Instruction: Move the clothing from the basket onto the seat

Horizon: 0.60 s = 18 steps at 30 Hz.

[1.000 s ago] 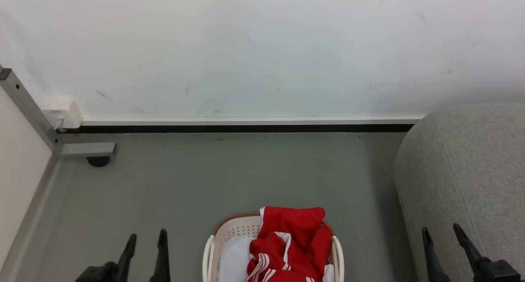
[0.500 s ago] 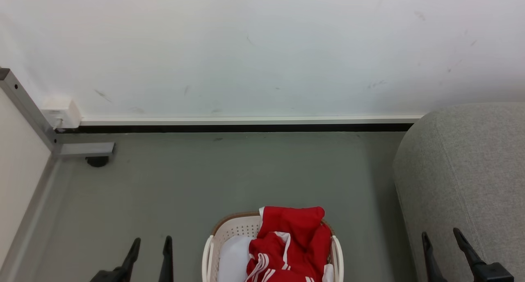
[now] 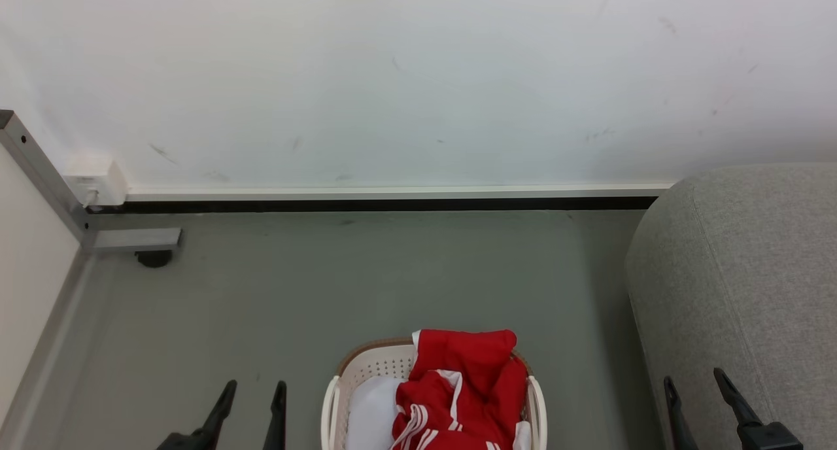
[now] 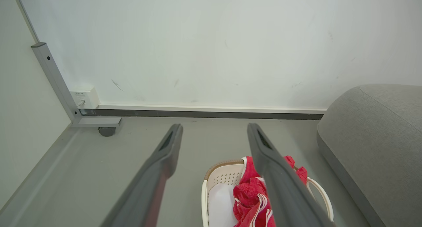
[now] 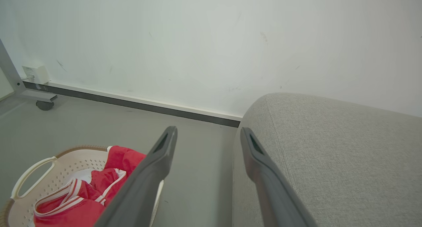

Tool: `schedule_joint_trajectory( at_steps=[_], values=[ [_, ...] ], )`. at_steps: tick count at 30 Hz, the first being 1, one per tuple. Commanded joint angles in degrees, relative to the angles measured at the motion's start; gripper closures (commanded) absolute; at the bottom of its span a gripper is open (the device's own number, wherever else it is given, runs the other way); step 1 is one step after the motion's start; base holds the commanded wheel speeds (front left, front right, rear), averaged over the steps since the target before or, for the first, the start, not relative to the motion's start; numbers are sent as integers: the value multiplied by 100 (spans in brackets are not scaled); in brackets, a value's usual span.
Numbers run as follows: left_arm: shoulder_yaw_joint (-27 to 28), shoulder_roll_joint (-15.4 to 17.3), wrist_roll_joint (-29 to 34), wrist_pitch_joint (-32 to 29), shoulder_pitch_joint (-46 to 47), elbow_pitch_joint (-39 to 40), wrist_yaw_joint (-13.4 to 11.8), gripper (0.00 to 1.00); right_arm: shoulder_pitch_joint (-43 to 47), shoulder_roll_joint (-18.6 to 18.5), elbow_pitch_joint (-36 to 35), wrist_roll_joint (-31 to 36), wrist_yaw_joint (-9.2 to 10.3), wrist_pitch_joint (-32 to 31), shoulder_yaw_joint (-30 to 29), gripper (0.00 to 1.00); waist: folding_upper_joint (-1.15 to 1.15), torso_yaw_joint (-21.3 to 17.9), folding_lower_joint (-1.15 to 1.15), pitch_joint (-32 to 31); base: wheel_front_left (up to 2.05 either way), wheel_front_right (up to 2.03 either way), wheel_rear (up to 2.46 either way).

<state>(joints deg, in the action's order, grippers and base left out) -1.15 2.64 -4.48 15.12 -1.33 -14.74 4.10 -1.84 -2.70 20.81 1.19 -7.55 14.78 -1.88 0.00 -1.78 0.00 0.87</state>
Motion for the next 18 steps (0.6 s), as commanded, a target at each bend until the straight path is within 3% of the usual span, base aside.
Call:
schedule_joint_trajectory(
  at_steps=[1, 10, 18],
  values=[
    [15, 44, 21, 5, -64, -17, 16, 0, 84, -8, 0, 22, 12, 40, 7, 0, 0, -1, 0, -2, 0, 0, 0],
    [8, 41, -58, 5, -85, -14, 23, 0, 16, -10, 5, -53, 12, 39, 96, 0, 0, -102, 0, 28, 0, 0, 0],
    [-75, 53, 90, 5, 214, -56, 134, 0, -256, -10, -135, -243, 12, 39, 318, 0, 0, -544, 0, 400, 0, 0, 0]
  ],
)
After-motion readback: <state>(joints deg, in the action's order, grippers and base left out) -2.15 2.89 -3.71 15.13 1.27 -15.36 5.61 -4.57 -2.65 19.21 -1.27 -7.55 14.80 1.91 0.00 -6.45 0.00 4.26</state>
